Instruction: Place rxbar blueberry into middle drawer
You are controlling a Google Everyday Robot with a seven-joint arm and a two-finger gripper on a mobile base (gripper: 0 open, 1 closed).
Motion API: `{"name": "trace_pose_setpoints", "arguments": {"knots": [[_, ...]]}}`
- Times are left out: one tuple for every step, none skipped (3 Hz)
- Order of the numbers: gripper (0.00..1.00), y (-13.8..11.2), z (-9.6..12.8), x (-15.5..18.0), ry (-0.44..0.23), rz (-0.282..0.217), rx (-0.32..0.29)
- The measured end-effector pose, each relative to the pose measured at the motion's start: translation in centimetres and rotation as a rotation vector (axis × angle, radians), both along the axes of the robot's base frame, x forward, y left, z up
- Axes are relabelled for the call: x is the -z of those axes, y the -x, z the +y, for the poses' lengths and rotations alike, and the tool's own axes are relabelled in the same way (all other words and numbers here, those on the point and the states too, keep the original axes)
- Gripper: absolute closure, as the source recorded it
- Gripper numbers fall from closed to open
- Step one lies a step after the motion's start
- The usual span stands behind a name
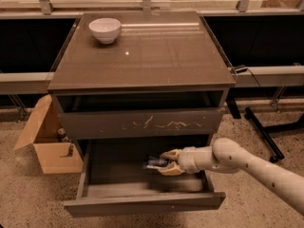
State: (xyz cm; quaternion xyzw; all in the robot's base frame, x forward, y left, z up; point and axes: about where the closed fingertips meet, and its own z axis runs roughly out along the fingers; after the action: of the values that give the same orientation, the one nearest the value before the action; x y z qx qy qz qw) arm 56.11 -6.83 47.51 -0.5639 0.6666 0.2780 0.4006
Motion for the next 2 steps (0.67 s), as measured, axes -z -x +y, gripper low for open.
{"name": "trace_pose_setpoints", "arguments": {"knots": [[1.00, -0.4, -1.2, 1.9, -0.002, 0.035, 0.042], [0.81, -0.9, -2.4, 3.2, 0.000, 0.057, 0.086]]}}
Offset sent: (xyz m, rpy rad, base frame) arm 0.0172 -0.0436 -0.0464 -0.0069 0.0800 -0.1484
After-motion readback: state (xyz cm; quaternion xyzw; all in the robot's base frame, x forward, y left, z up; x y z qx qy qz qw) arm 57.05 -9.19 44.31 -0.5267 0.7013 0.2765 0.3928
